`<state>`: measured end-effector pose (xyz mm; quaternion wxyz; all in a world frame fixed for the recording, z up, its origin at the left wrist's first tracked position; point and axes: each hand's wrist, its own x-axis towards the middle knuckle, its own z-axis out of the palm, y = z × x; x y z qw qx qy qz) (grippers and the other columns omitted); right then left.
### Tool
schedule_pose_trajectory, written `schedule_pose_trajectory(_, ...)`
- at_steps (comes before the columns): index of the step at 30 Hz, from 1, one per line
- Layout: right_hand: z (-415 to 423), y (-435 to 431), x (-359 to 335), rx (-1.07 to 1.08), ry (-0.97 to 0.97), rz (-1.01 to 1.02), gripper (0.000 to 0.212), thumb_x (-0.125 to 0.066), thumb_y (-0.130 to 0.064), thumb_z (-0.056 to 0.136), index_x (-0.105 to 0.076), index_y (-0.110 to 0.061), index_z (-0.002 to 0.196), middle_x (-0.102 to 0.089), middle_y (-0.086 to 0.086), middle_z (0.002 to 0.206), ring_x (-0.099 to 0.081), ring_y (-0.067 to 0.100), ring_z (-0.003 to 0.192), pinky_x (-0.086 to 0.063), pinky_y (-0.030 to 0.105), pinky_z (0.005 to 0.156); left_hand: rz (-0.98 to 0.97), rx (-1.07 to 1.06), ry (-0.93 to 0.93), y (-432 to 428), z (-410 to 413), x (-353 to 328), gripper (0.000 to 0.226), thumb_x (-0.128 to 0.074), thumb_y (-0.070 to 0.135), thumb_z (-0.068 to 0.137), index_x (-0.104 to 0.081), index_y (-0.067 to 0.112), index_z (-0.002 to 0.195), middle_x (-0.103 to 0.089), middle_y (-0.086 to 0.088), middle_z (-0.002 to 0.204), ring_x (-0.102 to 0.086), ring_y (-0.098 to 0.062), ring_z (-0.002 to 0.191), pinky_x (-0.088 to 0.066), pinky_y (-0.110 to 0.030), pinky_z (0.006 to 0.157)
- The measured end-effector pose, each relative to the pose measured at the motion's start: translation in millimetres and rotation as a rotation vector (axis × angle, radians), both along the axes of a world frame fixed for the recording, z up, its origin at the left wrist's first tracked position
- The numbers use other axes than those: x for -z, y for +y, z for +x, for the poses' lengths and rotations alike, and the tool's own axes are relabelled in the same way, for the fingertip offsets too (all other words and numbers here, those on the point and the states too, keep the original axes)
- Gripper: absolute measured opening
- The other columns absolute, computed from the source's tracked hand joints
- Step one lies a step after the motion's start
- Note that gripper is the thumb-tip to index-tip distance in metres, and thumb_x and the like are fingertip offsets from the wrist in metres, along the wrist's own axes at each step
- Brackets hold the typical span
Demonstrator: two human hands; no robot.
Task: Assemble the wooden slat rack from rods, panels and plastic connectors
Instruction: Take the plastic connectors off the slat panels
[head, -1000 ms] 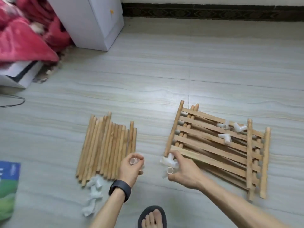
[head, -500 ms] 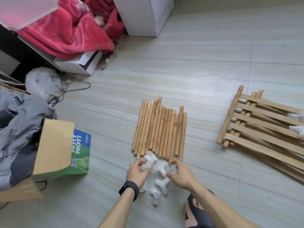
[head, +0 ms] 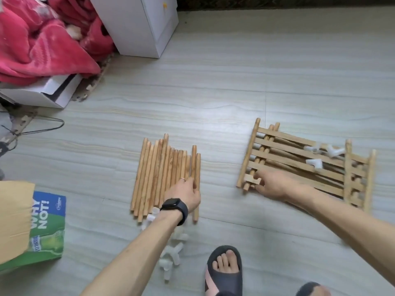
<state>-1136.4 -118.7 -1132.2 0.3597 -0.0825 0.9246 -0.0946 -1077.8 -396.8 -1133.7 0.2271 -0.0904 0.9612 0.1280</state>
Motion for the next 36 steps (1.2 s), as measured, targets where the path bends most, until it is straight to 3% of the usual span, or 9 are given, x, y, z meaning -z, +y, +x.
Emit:
schedule_pose_trajectory(5,-28,125,-24,0.093,0.054,0.293,0.035,-0.047,-0.03,0.096,-0.055,-0.023,0.129,-0.065,0.008,0.129,-0.061,0.03,0.115,-0.05,0.032,0.09,0.107,0.255,0.019,99,-63,-9,0.032,-0.043,0.036,0.093,-0.049,0.029,0.124,-0.055,0.001,0.124,-0.06,-0.025,0.103,-0.045,-0.036,0.076)
schedule_pose_trajectory(8,-28,174,-21,0.286,0.038,0.229,0.042,-0.051,-0.037,0.098,-0.053,-0.02,0.137,-0.065,0.008,0.131,-0.06,0.03,0.118,-0.046,0.032,0.086,0.147,0.343,-0.014,151,-86,0,0.036,-0.044,0.036,0.093,-0.047,0.031,0.128,-0.051,0.0,0.128,-0.059,-0.027,0.106,-0.048,-0.039,0.082)
schedule_pose_trajectory(12,-19,203,9,0.553,0.102,0.099,0.057,-0.058,-0.03,0.093,-0.044,-0.017,0.147,-0.052,0.015,0.145,-0.046,0.033,0.135,-0.041,0.04,0.11,0.195,0.444,-0.026,209,-109,30,0.042,-0.046,0.037,0.093,-0.043,0.029,0.134,-0.043,-0.001,0.141,-0.051,-0.026,0.122,-0.048,-0.041,0.094)
schedule_pose_trajectory(15,-20,211,33,0.711,0.202,-0.011,0.065,-0.057,-0.027,0.093,-0.033,-0.021,0.153,-0.043,0.015,0.151,-0.038,0.034,0.141,-0.034,0.046,0.117,0.227,0.491,-0.036,255,-125,51,0.05,-0.051,0.04,0.091,-0.041,0.029,0.139,-0.043,-0.006,0.14,-0.051,-0.029,0.119,-0.049,-0.045,0.095)
schedule_pose_trajectory(20,-43,217,55,0.718,0.371,-0.015,0.057,-0.052,-0.032,0.099,-0.035,-0.024,0.153,-0.033,0.006,0.157,-0.045,0.033,0.137,-0.039,0.047,0.11,0.333,0.462,0.038,316,-142,74,0.06,-0.055,0.054,0.089,-0.04,0.026,0.141,-0.046,-0.007,0.135,-0.051,-0.028,0.12,-0.051,-0.044,0.093)
schedule_pose_trajectory(24,-69,229,65,0.569,0.329,0.064,0.055,-0.049,-0.04,0.101,-0.04,-0.019,0.151,-0.029,0.004,0.161,-0.046,0.031,0.138,-0.039,0.046,0.107,0.365,0.371,0.102,354,-137,84,0.062,-0.06,0.059,0.086,-0.041,0.027,0.135,-0.049,-0.007,0.127,-0.051,-0.028,0.119,-0.051,-0.045,0.089)
schedule_pose_trajectory(29,-81,225,72,0.482,0.338,0.156,0.036,-0.058,-0.038,0.097,-0.05,-0.016,0.124,-0.038,0.011,0.148,-0.059,0.038,0.11,-0.051,0.046,0.084,0.372,0.42,0.108,370,-134,87,0.039,-0.06,0.026,0.091,-0.046,0.018,0.127,-0.041,-0.008,0.132,-0.051,-0.031,0.116,-0.051,-0.044,0.085)
schedule_pose_trajectory(33,-87,224,67,0.624,0.509,0.04,0.023,-0.048,-0.038,0.085,-0.044,-0.019,0.098,-0.056,0.007,0.108,-0.049,0.029,0.085,-0.032,0.038,0.072,0.55,0.238,0.039,360,-146,81,0.021,-0.061,0.015,0.084,-0.055,0.025,0.101,-0.056,-0.001,0.118,-0.058,-0.027,0.105,-0.044,-0.032,0.082)
schedule_pose_trajectory(36,-99,224,61,0.872,0.509,-0.092,0.037,-0.043,-0.049,0.08,-0.052,-0.021,0.103,-0.062,0.006,0.104,-0.048,0.027,0.091,-0.023,0.037,0.075,0.642,0.158,0.042,347,-150,78,0.024,-0.065,0.015,0.08,-0.052,0.028,0.096,-0.063,0.006,0.107,-0.059,-0.02,0.098,-0.042,-0.029,0.075)
